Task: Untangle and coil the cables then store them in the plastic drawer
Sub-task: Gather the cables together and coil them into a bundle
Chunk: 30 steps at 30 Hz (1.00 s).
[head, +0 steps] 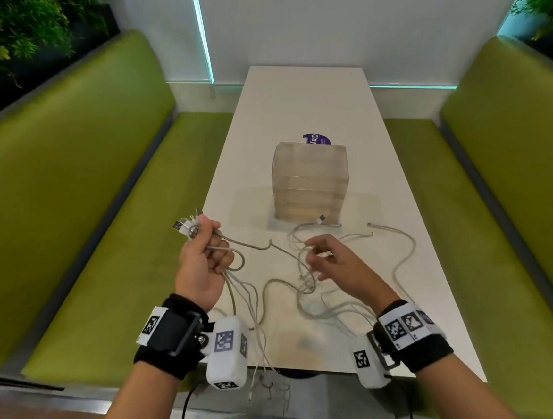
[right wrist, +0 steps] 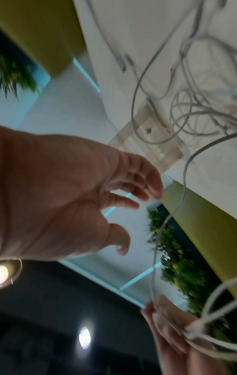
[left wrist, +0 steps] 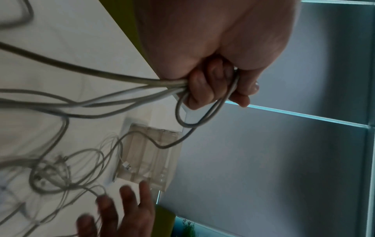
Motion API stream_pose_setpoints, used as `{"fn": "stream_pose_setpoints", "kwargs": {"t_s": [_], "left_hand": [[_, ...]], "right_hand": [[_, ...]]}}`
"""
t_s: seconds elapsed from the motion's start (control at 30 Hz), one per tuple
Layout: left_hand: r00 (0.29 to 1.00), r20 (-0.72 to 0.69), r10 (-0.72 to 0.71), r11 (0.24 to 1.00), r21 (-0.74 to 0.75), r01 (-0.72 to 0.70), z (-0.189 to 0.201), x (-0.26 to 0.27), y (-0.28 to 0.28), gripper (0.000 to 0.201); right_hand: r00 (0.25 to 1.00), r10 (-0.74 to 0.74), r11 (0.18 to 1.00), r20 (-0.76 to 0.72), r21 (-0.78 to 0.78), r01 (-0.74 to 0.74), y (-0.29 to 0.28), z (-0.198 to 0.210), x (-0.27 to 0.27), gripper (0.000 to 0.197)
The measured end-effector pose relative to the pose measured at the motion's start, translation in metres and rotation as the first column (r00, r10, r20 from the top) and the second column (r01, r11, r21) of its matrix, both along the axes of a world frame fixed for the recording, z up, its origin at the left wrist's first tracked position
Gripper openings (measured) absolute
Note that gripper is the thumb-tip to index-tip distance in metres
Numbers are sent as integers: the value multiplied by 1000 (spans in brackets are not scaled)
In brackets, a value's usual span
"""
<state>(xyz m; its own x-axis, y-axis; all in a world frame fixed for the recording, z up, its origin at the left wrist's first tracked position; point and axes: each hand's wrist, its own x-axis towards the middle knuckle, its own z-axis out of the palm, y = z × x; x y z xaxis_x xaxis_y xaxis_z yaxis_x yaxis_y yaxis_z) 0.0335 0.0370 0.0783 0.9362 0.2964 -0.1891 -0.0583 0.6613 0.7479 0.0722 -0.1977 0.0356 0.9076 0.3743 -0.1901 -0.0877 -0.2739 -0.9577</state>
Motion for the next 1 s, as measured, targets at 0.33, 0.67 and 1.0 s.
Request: {"fn": "stream_pose_setpoints", "kwargs": {"t_s": [0.33, 0.67, 1.0], "left_hand": [[992, 3, -123, 989, -83, 123, 4, -5, -8, 37], [997, 65, 49, 998, -28, -47, 16, -4, 27, 36], [986, 12, -165, 977, 136, 162, 15, -6, -16, 35]], "right_hand": [[904, 361, 902, 229, -333, -276, 39, -5, 7, 56], [927, 363, 904, 100, -280, -323, 12, -4, 8, 21], [938, 301, 953, 171, -96, -288, 38, 21, -3, 49]]}}
